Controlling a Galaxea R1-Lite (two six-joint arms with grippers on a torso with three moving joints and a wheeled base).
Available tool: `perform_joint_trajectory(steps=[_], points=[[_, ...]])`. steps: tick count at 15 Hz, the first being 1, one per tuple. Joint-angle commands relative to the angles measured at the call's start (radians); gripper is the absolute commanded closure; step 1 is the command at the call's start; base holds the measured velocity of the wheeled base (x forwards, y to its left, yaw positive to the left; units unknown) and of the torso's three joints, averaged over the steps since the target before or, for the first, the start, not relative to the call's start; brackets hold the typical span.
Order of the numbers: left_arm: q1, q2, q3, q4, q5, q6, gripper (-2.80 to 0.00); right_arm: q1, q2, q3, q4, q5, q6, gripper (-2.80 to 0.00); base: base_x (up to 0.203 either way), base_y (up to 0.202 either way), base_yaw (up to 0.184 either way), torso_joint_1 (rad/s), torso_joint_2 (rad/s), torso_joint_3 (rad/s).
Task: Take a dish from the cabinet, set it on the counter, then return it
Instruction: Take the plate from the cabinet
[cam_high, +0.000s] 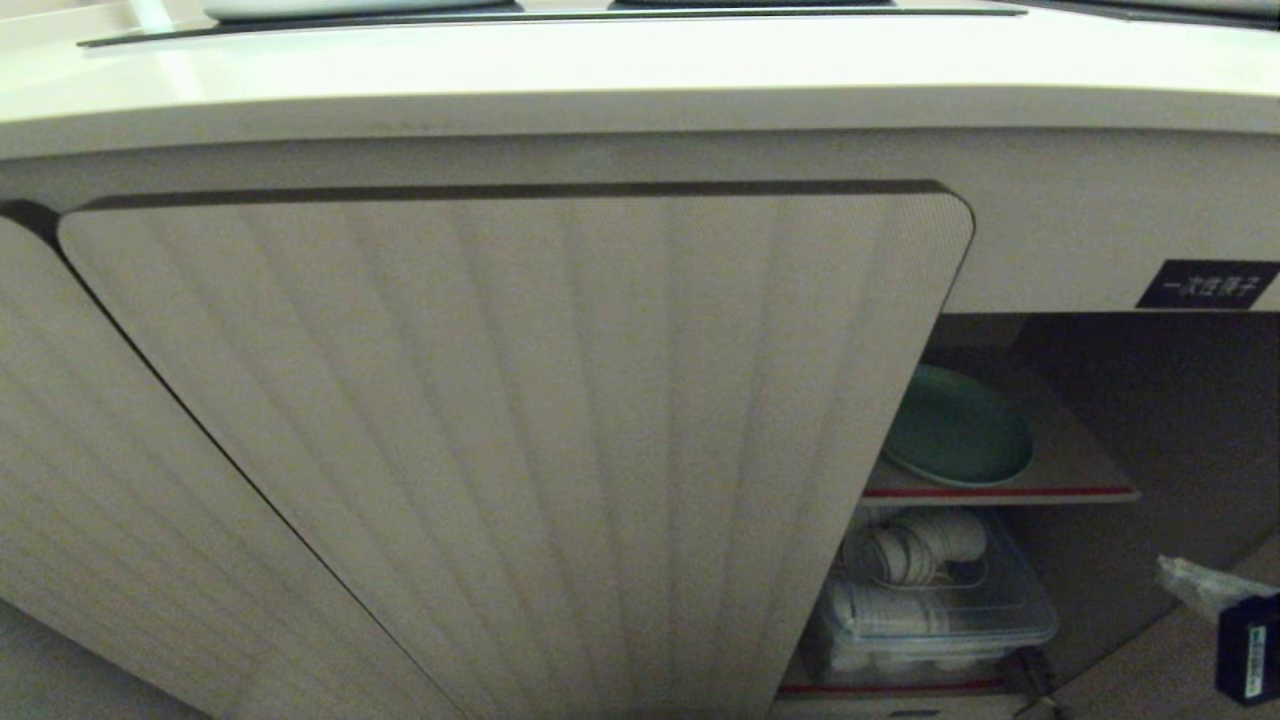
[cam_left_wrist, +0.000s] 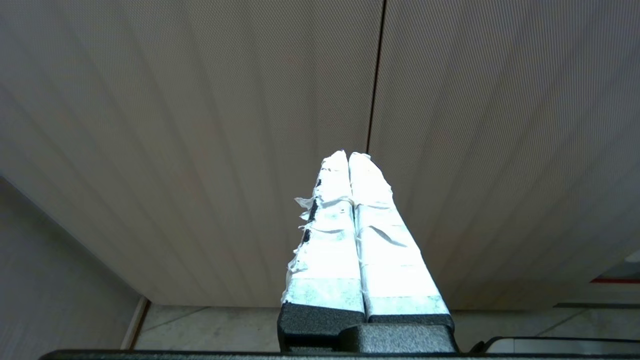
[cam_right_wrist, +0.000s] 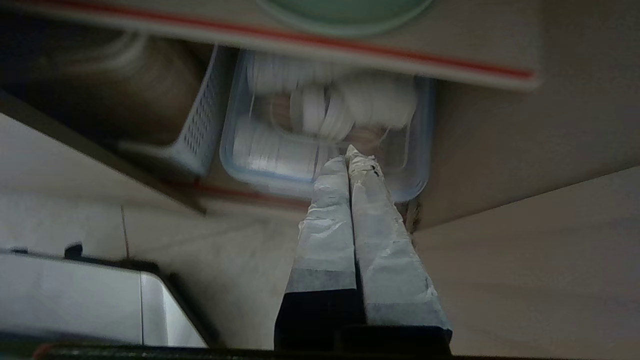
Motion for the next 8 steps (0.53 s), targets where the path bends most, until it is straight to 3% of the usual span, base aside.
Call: perform_joint_trajectory(steps=[1, 8], points=[[0.000, 0.000, 0.000, 0.000, 0.000, 0.000, 0.00, 0.013, 0.094, 0.012, -0.032, 0.002, 0.000, 0.00, 0.000, 0.000, 0.000, 0.000, 0.00, 0.000], [0.000, 0.000, 0.000, 0.001, 0.000, 0.000, 0.00, 0.020, 0.341, 0.037, -0.332, 0.000, -0.004, 0.00, 0.000, 0.000, 0.000, 0.000, 0.00, 0.000]])
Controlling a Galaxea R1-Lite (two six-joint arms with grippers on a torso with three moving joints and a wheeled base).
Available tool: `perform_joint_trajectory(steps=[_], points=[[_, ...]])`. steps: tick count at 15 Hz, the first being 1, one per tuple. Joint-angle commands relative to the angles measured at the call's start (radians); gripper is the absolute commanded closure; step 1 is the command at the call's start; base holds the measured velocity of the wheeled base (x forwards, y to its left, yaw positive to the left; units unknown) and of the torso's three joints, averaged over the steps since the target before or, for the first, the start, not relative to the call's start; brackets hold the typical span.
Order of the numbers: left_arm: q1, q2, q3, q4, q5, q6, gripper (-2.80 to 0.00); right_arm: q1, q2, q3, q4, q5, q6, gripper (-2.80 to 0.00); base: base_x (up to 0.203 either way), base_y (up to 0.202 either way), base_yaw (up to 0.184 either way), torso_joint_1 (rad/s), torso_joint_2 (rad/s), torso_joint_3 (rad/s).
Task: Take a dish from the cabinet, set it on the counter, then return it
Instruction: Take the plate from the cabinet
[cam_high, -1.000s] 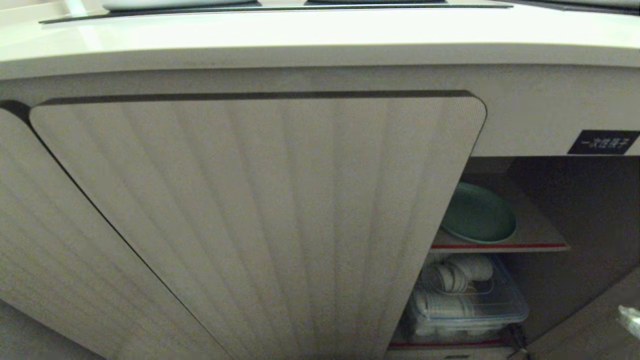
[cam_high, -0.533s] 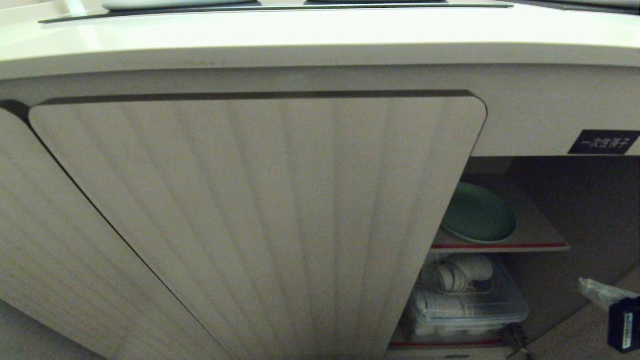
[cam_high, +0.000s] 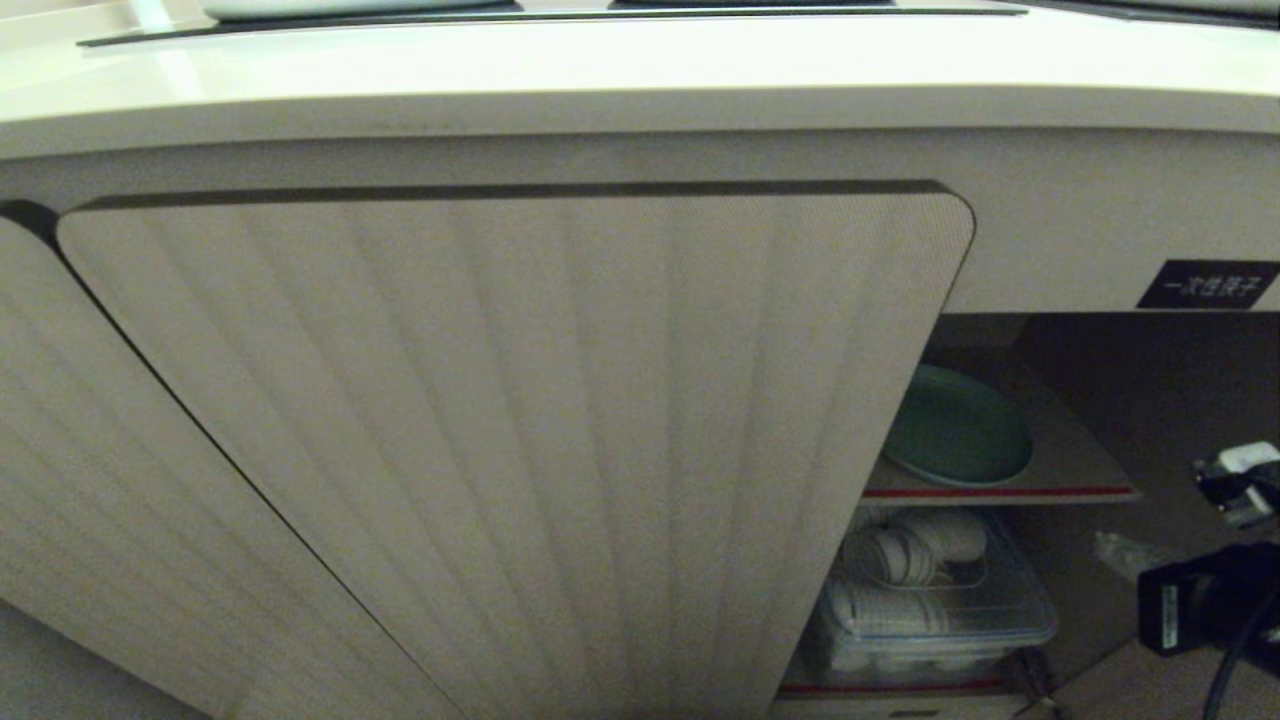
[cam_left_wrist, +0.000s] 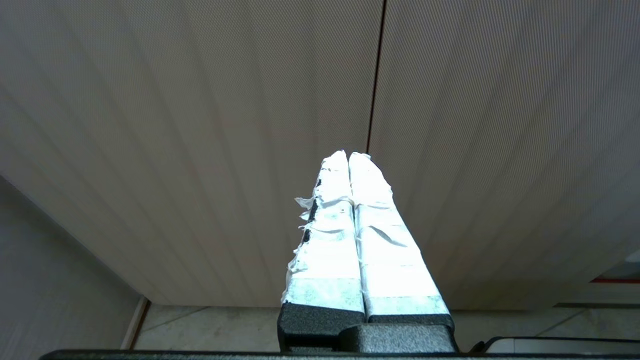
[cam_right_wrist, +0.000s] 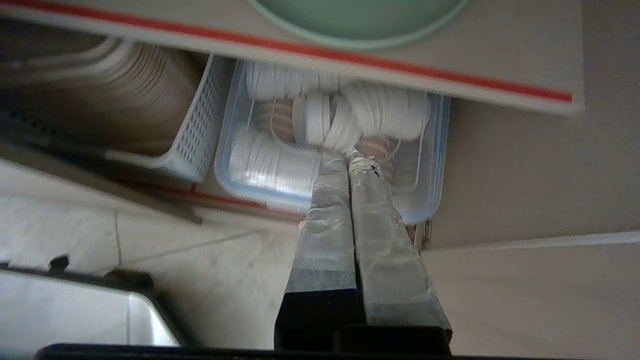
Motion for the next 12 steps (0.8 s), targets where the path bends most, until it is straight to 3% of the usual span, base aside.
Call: perform_joint_trajectory(steps=[1, 12], points=[[0.000, 0.000, 0.000, 0.001, 0.000, 0.000, 0.00, 0.000, 0.089, 0.001, -0.054, 0.000, -0.002, 0.00, 0.000, 0.000, 0.000, 0.000, 0.00, 0.000], [0.000, 0.000, 0.000, 0.000, 0.000, 0.000, 0.00, 0.000, 0.245, -0.002, -0.309, -0.062, -0.002, 0.00, 0.000, 0.000, 0.000, 0.000, 0.00, 0.000]])
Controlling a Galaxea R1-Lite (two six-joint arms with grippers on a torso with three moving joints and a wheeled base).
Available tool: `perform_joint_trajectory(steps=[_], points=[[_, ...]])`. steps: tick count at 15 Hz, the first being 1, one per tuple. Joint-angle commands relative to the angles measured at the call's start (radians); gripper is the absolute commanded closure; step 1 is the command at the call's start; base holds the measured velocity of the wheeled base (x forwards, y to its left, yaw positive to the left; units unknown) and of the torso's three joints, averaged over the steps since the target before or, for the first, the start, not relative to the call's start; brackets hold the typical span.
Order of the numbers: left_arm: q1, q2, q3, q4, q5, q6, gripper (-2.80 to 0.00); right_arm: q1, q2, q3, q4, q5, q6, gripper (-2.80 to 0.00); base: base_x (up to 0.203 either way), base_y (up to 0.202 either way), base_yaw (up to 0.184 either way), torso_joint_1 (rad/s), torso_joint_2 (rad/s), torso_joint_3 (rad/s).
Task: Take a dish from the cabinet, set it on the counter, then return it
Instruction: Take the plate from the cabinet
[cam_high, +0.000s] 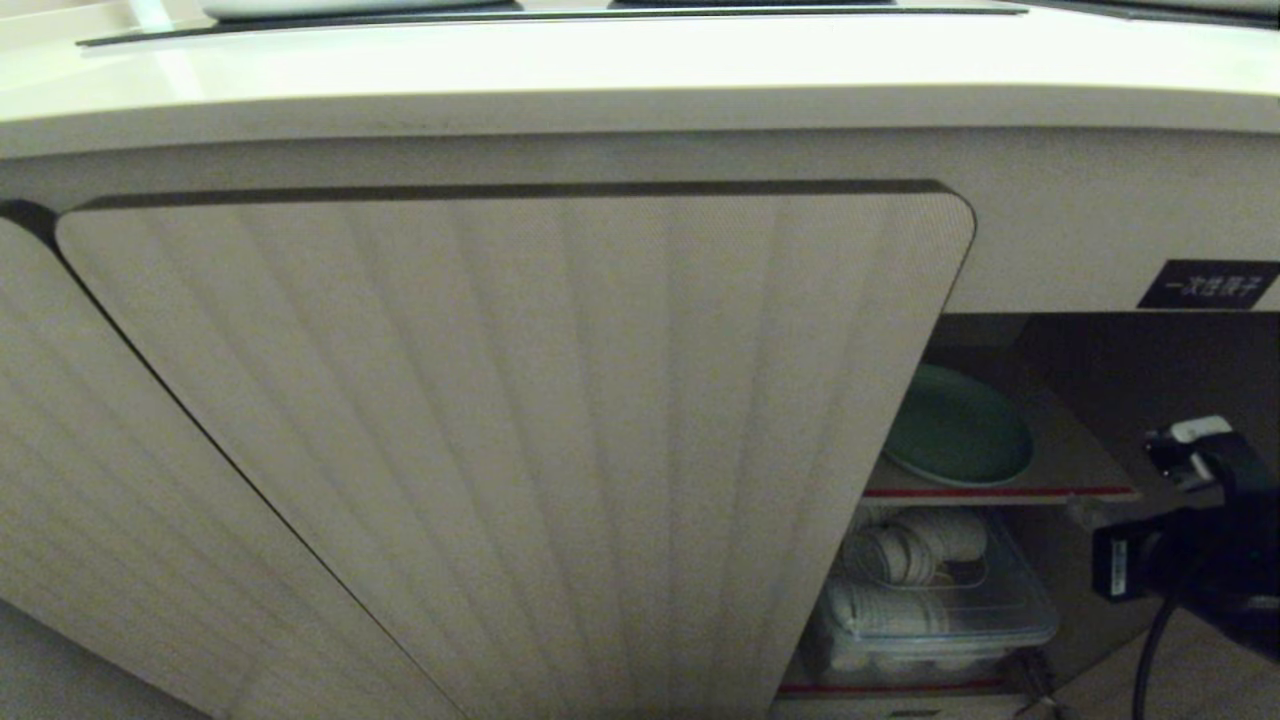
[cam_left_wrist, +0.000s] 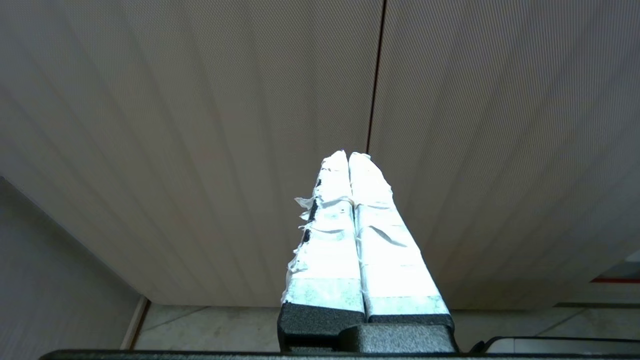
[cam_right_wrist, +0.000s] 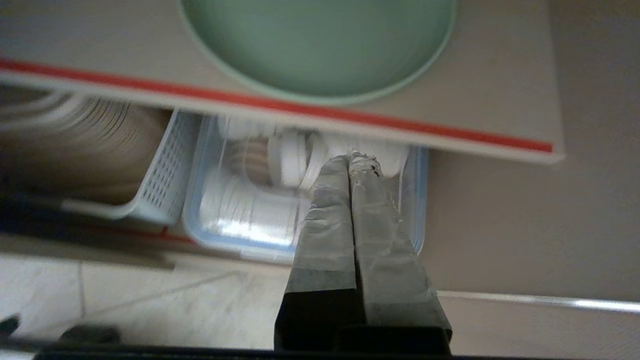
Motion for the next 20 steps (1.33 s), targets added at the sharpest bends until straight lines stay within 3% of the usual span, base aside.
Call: perform_joint_trajectory(steps=[1, 14, 20], points=[[0.000, 0.000, 0.000, 0.001, 0.000, -0.001, 0.00, 0.000, 0.058, -0.001, -0.047, -0.024, -0.001, 0.00, 0.000, 0.000, 0.000, 0.000, 0.00, 0.000], [0.000, 0.000, 0.000, -0.001, 0.000, -0.001, 0.00, 0.000, 0.246, -0.184, -0.099, -0.126, 0.023, 0.00, 0.000, 0.000, 0.000, 0.000, 0.00, 0.000], [0.000, 0.000, 0.000, 0.000, 0.000, -0.001, 0.00, 0.000, 0.288, -0.225, -0.105, -0.129, 0.025, 0.00, 0.000, 0.000, 0.000, 0.000, 0.00, 0.000]])
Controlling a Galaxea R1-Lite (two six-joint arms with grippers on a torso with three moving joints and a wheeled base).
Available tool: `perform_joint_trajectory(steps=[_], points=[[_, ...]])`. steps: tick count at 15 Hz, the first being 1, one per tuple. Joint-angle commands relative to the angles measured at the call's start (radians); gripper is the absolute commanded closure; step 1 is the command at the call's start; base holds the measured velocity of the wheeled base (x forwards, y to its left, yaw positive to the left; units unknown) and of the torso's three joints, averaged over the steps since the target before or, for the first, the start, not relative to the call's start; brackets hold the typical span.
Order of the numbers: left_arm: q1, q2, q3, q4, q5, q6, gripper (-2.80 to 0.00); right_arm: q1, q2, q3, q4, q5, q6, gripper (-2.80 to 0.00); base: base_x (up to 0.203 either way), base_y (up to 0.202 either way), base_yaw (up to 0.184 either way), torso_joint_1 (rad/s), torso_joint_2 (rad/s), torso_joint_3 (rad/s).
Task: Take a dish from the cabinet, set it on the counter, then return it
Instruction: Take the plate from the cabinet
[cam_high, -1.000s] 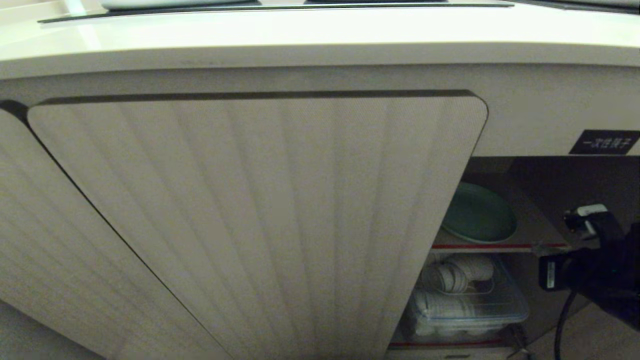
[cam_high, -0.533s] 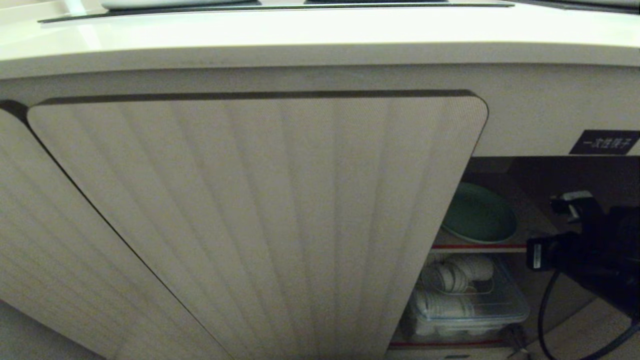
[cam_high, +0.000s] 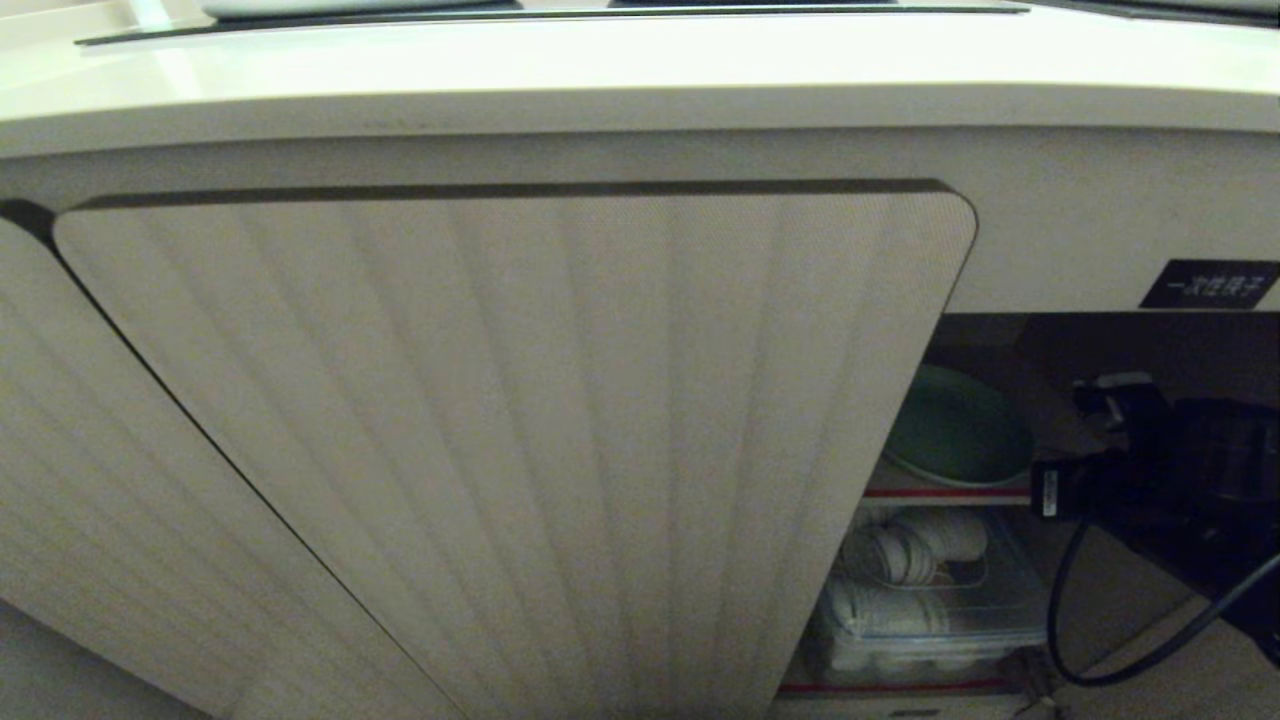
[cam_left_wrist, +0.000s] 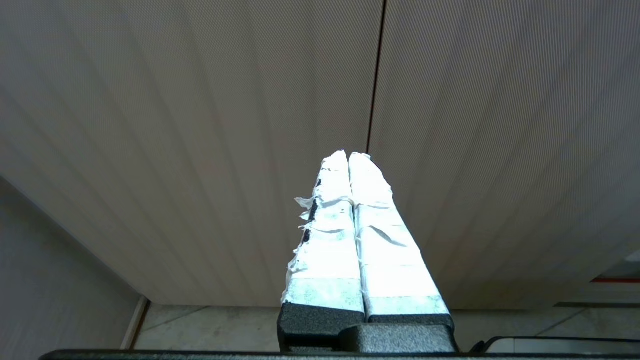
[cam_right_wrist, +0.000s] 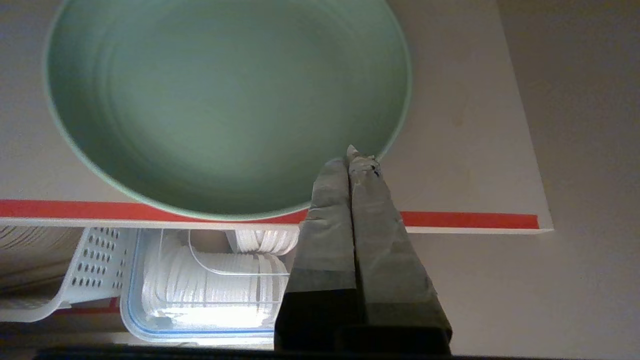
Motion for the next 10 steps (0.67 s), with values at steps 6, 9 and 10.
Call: perform_joint_trajectory(steps=[6, 9, 10], points=[[0.000, 0.000, 0.000, 0.001, 0.001, -0.001, 0.00, 0.000, 0.046, -0.021, -0.041, -0.007, -0.001, 0.00, 0.000, 0.000, 0.000, 0.000, 0.00, 0.000], [0.000, 0.000, 0.000, 0.000, 0.001, -0.001, 0.00, 0.000, 0.050, -0.035, -0.043, -0.009, -0.002, 0.00, 0.000, 0.000, 0.000, 0.000, 0.00, 0.000], [0.000, 0.000, 0.000, 0.001, 0.001, -0.001, 0.00, 0.000, 0.054, -0.036, -0.043, -0.011, -0.002, 0.00, 0.000, 0.000, 0.000, 0.000, 0.00, 0.000]])
